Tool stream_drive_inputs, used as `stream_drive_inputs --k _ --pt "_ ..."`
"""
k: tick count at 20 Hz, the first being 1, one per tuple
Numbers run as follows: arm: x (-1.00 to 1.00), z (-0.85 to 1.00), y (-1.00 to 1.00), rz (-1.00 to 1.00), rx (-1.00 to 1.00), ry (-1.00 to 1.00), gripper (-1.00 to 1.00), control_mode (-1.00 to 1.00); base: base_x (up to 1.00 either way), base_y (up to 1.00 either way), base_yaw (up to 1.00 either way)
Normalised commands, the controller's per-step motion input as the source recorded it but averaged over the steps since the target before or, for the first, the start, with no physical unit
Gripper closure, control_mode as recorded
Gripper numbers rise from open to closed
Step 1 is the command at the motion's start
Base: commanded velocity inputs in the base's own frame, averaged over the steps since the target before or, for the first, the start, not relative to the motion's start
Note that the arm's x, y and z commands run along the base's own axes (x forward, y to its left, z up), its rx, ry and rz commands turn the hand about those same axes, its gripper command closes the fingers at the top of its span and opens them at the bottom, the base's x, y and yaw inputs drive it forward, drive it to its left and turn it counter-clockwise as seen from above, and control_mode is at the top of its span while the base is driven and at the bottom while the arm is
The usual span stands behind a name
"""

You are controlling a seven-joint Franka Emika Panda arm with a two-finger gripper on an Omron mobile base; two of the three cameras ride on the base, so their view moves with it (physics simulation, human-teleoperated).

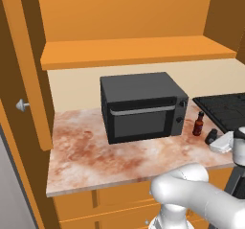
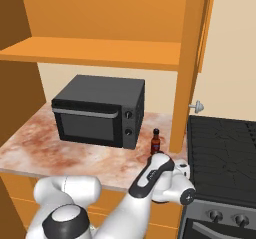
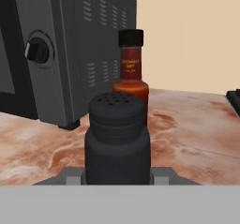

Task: Take 2 condiments from the cabinet and move them on the counter near the stove.Make sure the condiments are lined up with each other, next to each other.

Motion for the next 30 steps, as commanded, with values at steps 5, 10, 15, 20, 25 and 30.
stream_drive_inputs --k 5,10,15,20,25,30 --pt "0.14 -0.10 0.00 0.00 0.00 -0.03 1.00 -1.00 0.00 0.00 0.00" --pt "0.13 -0.11 0.00 0.00 0.00 -0.01 1.00 -1.00 0.00 0.00 0.00" --pt "0.15 -0.06 0.00 0.00 0.00 -0.01 1.00 -1.00 0.00 0.00 0.00" --pt "0.11 -0.02 0.00 0.00 0.01 0.00 1.00 -1.00 0.00 0.00 0.00" --pt "0.04 -0.06 0.01 0.00 0.00 0.00 1.00 -1.00 0.00 0.00 0.00" --pt "0.03 -0.11 0.07 0.00 0.00 0.00 1.00 -1.00 0.00 0.00 0.00"
